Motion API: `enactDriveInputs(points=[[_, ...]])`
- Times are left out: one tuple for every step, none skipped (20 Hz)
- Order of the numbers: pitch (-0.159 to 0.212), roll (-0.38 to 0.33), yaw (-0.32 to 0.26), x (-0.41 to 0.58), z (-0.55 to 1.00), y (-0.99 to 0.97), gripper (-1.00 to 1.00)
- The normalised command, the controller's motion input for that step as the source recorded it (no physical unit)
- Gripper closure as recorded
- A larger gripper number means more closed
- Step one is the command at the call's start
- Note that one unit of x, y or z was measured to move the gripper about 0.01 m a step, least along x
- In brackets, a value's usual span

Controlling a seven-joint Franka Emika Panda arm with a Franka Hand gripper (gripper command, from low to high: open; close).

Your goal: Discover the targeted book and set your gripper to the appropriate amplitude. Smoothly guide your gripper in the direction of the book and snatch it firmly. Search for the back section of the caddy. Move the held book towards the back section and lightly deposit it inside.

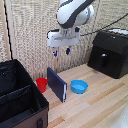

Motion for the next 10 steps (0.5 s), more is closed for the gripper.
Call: enactDriveInputs(points=[[0.0, -0.021, 0.0, -0.011, -0.04, 0.3, -1.0], [0.014, -0.112, 0.0, 0.0, -0.16, 0.58, -1.0], [0.014, -0.112, 0.0, 0.0, -0.16, 0.58, -1.0], [0.024, -0.106, 0.0, 0.0, -0.17, 0.53, -1.0], [0.029, -0.101, 0.0, 0.0, -0.18, 0.48, -1.0], [0.029, -0.096, 0.0, 0.0, -0.2, 0.44, -1.0], [0.028, -0.093, 0.0, 0.0, -0.2, 0.42, -1.0], [0.031, -0.088, 0.0, 0.0, -0.19, 0.4, -1.0], [0.027, -0.088, 0.0, 0.0, -0.2, 0.39, -1.0], [0.025, -0.086, 0.0, 0.0, -0.21, 0.35, -1.0]])
